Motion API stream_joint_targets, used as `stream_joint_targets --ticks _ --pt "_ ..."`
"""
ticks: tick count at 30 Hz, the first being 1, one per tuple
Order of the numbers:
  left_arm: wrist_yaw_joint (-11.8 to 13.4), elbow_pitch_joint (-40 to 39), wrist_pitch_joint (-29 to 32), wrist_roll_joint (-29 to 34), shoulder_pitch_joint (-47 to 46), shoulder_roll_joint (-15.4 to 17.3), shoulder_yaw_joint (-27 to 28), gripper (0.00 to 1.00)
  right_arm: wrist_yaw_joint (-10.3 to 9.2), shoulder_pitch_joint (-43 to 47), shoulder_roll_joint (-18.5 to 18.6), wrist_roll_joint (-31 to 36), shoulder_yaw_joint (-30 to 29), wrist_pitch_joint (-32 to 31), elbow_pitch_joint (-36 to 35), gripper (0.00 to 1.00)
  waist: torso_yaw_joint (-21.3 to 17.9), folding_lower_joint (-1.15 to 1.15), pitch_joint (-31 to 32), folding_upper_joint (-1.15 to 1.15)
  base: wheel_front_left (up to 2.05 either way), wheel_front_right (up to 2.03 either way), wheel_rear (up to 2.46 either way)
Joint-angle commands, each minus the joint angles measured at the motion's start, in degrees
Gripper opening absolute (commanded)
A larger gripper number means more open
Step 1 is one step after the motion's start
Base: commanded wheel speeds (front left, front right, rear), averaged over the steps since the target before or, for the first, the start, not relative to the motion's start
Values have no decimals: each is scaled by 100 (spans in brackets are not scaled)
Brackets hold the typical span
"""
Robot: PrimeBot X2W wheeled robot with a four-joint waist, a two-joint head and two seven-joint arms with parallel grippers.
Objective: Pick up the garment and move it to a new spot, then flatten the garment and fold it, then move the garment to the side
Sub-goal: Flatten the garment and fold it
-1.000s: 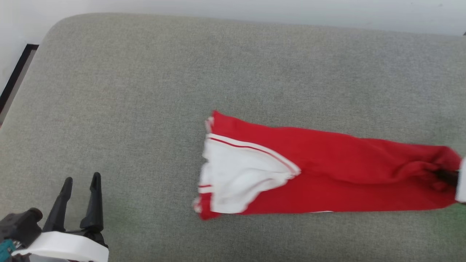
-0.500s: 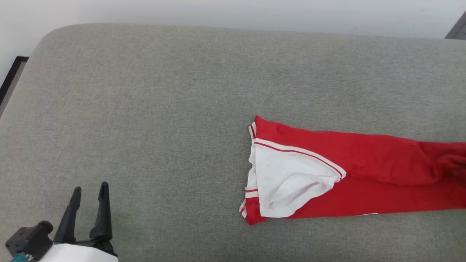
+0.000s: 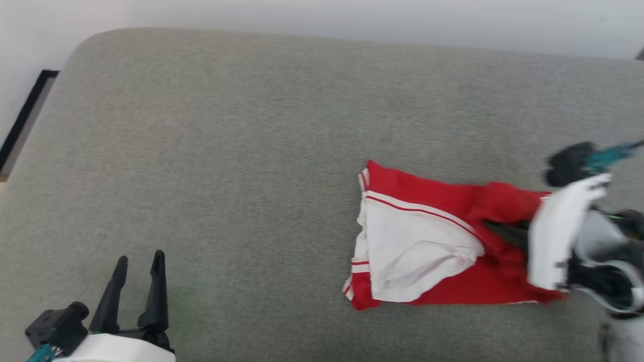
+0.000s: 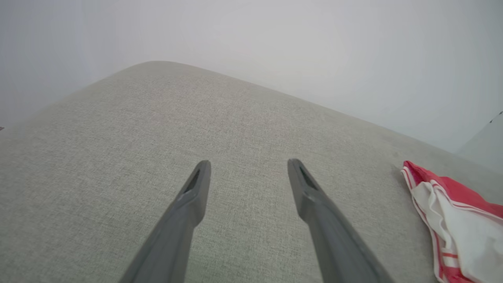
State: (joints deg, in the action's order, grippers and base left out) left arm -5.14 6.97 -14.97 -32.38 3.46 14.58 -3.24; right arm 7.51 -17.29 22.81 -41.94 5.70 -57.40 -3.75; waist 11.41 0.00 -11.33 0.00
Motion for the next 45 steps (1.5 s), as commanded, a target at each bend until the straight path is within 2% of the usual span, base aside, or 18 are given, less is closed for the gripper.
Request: stream_joint_targets --ticks 1,6,13,15,16,20,23,31,35,39,45 --pt "-41 36 -25 12 -105 -22 -15 100 -5 -152 -157 65 157 74 39 0 107 0 -20 0 0 0 0" --pt "-105 171 -25 35 -249 -108 -119 100 -5 -507 -540 257 770 273 535 0 374 0 -40 0 0 0 0" --pt "-184 356 -25 -7 -373 -217 -196 100 -4 -990 -724 455 1433 609 1452 0 642 0 -52 0 0 0 0" --pt "-187 402 -25 5 -402 -224 -206 100 -4 -1083 -751 419 1579 697 1670 36 682 0 -42 0 0 0 0" --pt "-190 415 -25 -13 -415 -234 -208 100 -4 -1136 -746 419 1621 752 1734 100 696 0 -35 0 0 0 0" --pt "-216 421 -25 -54 -364 -201 -148 100 -5 -1230 -652 205 1818 717 1741 100 645 0 16 0 0 0 0" --pt "-224 392 -26 -61 -318 -154 -98 100 -4 -1222 -551 -15 1857 662 1449 100 529 0 59 0 0 0 0" --pt "-231 290 -26 7 -211 -29 67 100 -5 -887 -162 -257 1190 1002 491 100 37 0 217 0 0 0 0" --pt "-233 262 -26 35 -172 30 115 100 -4 -654 -67 -183 838 1250 274 100 -165 0 303 0 0 0 0" --pt "-231 238 -26 136 -83 138 189 100 -4 -314 104 -3 491 1785 67 100 -444 0 453 0 0 0 0" --pt "-180 150 -26 370 130 234 399 100 -4 279 217 232 211 3163 40 100 -831 0 718 0 0 0 0"
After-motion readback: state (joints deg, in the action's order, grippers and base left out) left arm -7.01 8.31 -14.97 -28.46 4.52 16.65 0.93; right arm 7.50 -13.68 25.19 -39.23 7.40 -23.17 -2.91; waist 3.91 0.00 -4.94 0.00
